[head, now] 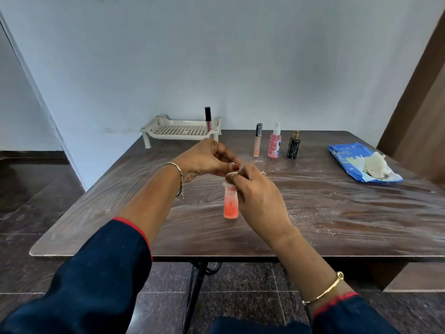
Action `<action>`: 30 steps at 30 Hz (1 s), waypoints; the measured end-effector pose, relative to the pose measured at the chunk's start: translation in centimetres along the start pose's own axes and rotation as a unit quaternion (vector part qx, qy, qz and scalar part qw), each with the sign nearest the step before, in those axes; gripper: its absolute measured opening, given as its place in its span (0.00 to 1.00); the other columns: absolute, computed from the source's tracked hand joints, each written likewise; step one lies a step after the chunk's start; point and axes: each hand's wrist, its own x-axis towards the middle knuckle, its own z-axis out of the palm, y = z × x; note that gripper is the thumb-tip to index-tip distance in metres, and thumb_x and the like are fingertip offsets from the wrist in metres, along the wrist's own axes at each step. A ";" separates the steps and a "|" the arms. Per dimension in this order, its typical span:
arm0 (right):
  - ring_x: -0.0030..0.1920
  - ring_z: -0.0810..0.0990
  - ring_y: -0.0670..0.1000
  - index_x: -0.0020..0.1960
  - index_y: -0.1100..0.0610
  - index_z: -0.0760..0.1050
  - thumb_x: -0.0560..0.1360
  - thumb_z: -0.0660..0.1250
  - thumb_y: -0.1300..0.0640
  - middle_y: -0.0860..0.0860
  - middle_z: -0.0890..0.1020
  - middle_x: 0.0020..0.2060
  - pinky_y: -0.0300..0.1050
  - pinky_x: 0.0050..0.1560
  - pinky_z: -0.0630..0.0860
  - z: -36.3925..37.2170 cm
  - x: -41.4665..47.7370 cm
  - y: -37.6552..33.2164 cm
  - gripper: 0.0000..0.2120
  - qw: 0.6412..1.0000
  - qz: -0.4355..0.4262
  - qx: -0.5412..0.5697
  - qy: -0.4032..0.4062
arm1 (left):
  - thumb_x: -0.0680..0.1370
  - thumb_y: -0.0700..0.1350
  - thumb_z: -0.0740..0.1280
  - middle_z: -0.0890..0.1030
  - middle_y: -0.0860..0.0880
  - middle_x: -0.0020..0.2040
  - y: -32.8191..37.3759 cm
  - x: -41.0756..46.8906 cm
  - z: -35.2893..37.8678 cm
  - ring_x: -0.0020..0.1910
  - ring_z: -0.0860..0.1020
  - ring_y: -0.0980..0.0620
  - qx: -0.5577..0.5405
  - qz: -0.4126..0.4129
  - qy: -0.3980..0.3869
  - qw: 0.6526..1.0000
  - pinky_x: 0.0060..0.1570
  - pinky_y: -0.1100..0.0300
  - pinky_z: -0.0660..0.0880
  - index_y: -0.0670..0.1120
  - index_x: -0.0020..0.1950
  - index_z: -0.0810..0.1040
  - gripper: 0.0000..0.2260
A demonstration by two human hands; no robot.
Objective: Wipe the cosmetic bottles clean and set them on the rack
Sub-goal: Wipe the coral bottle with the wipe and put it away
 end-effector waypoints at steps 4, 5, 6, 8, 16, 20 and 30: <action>0.36 0.77 0.54 0.51 0.57 0.79 0.72 0.69 0.64 0.52 0.75 0.45 0.51 0.32 0.77 0.5 -2.7 -0.2 0.09 0.998 -0.023 -0.010 -0.065 | 0.71 0.35 0.72 0.83 0.41 0.47 -0.4 0.0 -0.1 0.47 0.81 0.51 -0.014 -0.007 0.014 1.000 0.48 0.58 0.81 0.35 0.53 0.81 0.11; 0.37 0.77 0.55 0.51 0.57 0.79 0.72 0.68 0.64 0.52 0.75 0.45 0.52 0.32 0.77 0.6 -3.3 -0.2 0.09 0.997 -0.021 -0.005 -0.080 | 0.71 0.35 0.72 0.83 0.40 0.48 -0.6 0.0 -0.1 0.47 0.81 0.51 -0.021 -0.009 0.015 1.000 0.49 0.57 0.81 0.36 0.52 0.81 0.11; 0.38 0.78 0.55 0.51 0.56 0.80 0.71 0.68 0.65 0.52 0.75 0.45 0.51 0.33 0.77 0.6 -3.7 -0.2 0.10 0.995 -0.022 0.001 -0.093 | 0.71 0.35 0.72 0.83 0.39 0.49 -0.7 0.0 -0.1 0.47 0.81 0.51 -0.028 -0.010 0.015 0.999 0.49 0.57 0.81 0.37 0.51 0.81 0.10; 0.41 0.78 0.56 0.52 0.56 0.80 0.71 0.66 0.67 0.51 0.76 0.47 0.51 0.37 0.77 0.8 -3.9 -0.2 0.12 0.993 -0.026 0.007 -0.118 | 0.71 0.36 0.73 0.83 0.38 0.51 -0.7 0.0 -0.2 0.48 0.81 0.51 -0.037 -0.018 0.012 0.999 0.49 0.57 0.81 0.38 0.51 0.81 0.10; 0.37 0.78 0.57 0.50 0.60 0.80 0.72 0.68 0.65 0.54 0.78 0.43 0.53 0.34 0.78 0.0 -0.2 -0.1 0.07 0.998 0.013 0.058 0.028 | 0.65 0.42 0.74 0.84 0.41 0.53 -0.4 -1.0 -1.5 0.54 0.81 0.47 -0.047 -0.052 -0.021 0.997 0.59 0.49 0.76 0.40 0.54 0.81 0.19; 0.38 0.79 0.55 0.48 0.61 0.80 0.73 0.66 0.64 0.54 0.79 0.45 0.52 0.35 0.78 0.3 0.6 -0.4 0.06 0.994 0.009 0.075 0.076 | 0.69 0.35 0.72 0.84 0.40 0.51 -0.6 -1.3 -1.6 0.49 0.83 0.48 -0.091 -0.032 -0.024 0.995 0.52 0.54 0.80 0.37 0.54 0.80 0.14; 0.47 0.82 0.44 0.46 0.58 0.83 0.71 0.70 0.65 0.47 0.83 0.45 0.38 0.49 0.78 0.9 -0.8 1.3 0.06 0.911 0.153 0.357 0.136 | 0.71 0.31 0.70 0.85 0.45 0.45 -0.2 -1.0 -0.1 0.45 0.83 0.53 -0.093 0.042 -0.026 0.994 0.47 0.62 0.80 0.35 0.52 0.79 0.10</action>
